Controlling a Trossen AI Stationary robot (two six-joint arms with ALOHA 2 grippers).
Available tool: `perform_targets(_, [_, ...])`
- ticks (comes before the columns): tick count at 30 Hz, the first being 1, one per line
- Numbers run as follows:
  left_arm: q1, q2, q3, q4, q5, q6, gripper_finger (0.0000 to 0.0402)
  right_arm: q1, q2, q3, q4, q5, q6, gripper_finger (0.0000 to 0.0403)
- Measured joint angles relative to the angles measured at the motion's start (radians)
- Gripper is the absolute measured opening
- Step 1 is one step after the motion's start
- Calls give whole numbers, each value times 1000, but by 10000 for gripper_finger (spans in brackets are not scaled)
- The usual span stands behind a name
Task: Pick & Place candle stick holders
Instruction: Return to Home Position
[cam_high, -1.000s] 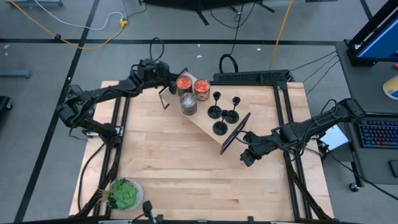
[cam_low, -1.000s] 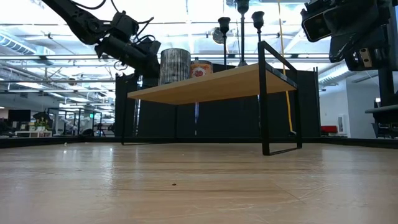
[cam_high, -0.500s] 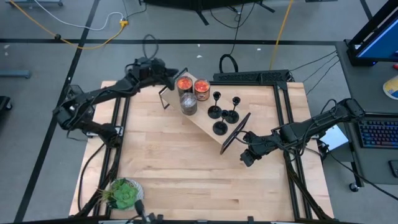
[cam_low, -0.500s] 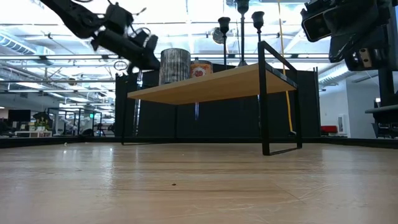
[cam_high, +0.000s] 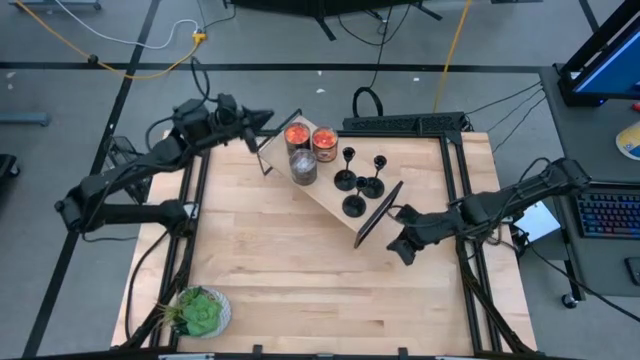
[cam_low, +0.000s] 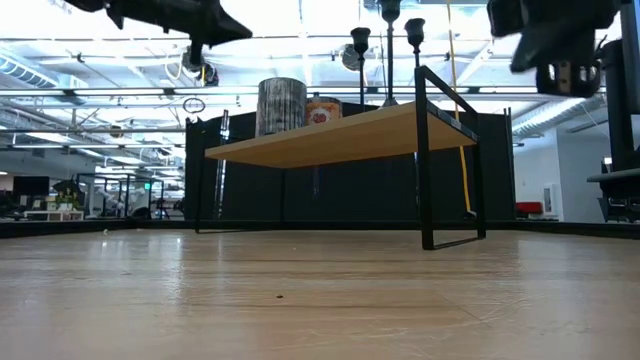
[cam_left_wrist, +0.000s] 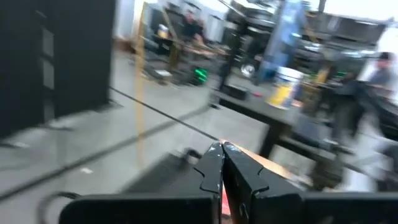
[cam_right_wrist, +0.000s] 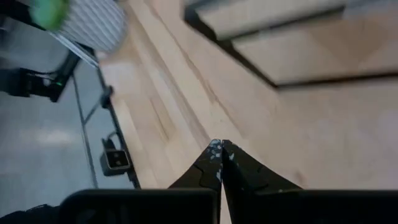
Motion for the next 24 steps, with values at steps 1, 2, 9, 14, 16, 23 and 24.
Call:
perform_targets(1, [-24,-12,0,-18,5,-18,6,0,-22,0,0,19,-20,0])
perform_targets(2, [-46,-21,0,-33,20,-30,4,0,-44,0,0,36,-45,0])
perform_targets(9, [-197,-94,0,-124,73,-90,19,2,-218,0,-6,67,-258,0])
perform_targets(14, [-266,-129,0,-231,76,-62,9,2,-326,0,-72,43,-404,0])
perform_targets(16, [-282,-138,0,-272,76,-65,4,2,-362,0,-108,40,-417,0])
perform_targets(23, [-312,-144,0,-319,76,-186,22,2,-453,0,-163,40,-424,0])
perform_targets(24, [-312,-144,0,-319,76,-195,26,2,-464,0,-169,40,-421,0])
